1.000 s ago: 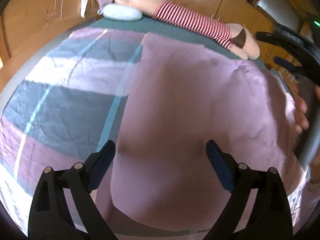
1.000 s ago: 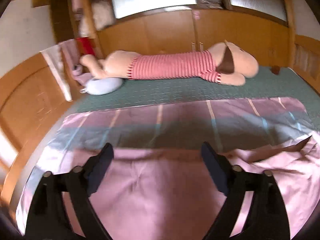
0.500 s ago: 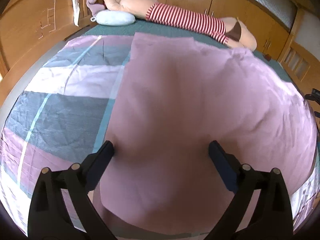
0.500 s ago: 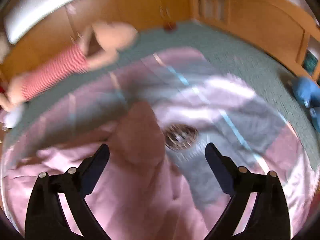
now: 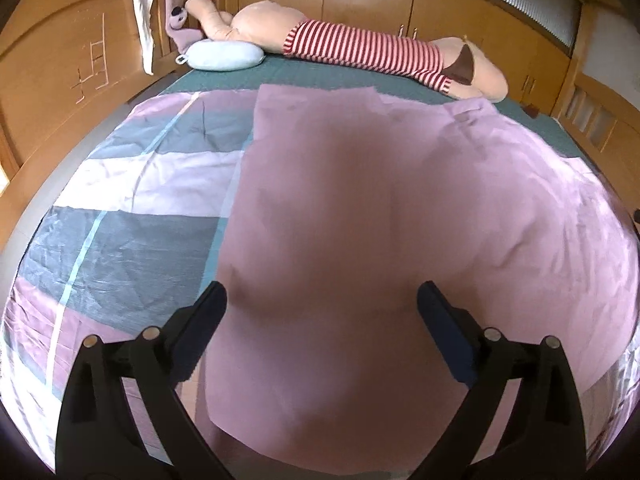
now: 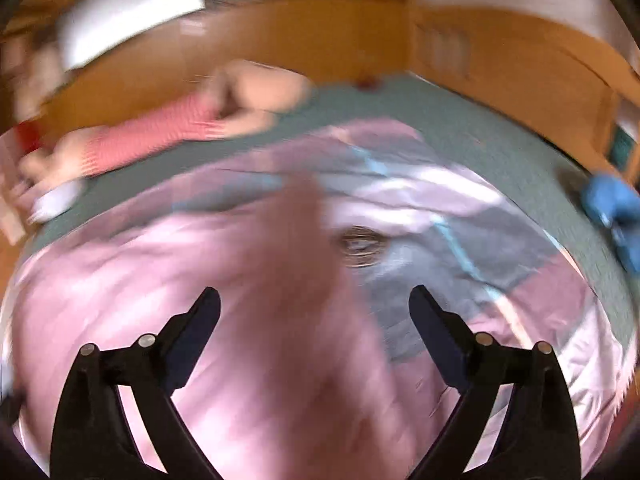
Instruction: Fold large clothes
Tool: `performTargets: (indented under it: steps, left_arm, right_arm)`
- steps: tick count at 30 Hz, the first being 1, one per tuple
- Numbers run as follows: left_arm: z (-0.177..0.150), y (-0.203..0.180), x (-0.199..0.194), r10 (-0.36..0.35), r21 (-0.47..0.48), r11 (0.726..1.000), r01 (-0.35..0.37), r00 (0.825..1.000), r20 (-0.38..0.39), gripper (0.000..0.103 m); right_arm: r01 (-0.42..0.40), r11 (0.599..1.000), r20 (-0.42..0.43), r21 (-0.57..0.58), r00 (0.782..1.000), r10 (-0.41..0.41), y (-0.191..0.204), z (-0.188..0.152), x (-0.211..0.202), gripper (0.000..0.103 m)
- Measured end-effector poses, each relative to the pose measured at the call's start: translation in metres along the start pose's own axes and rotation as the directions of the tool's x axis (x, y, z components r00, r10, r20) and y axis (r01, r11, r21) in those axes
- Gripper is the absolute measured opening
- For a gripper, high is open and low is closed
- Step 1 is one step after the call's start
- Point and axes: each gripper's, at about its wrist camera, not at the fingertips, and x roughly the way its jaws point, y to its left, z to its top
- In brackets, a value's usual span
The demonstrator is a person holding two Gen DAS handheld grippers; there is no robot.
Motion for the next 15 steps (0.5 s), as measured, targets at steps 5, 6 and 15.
performTargets:
  steps: [5, 6, 15]
  left_arm:
    - [-0.010, -0.025, -0.016, -0.024, 0.091, 0.996, 0.022, 0.999, 0.029, 0.098]
    - [-0.012, -0.029, -0.016, -0.020, 0.111, 0.994, 0.017, 0.999, 0.030, 0.098]
    - [-0.021, -0.037, 0.009, 0.028, 0.153, 0.988, -0.024, 0.999, -0.024, 0.101]
  right_arm:
    - [-0.177, 0.981, -0.106, -0.077, 0.980, 0.169, 0.025, -0.060, -0.012, 0.095]
    - [-0.155, 0.984, -0.130, -0.090, 0.981, 0.143, 0.030, -0.061, -0.001, 0.096]
    - [-0.071, 0.996, -0.204, -0.047, 0.977, 0.060, 0.007, -0.069, 0.047, 0.102]
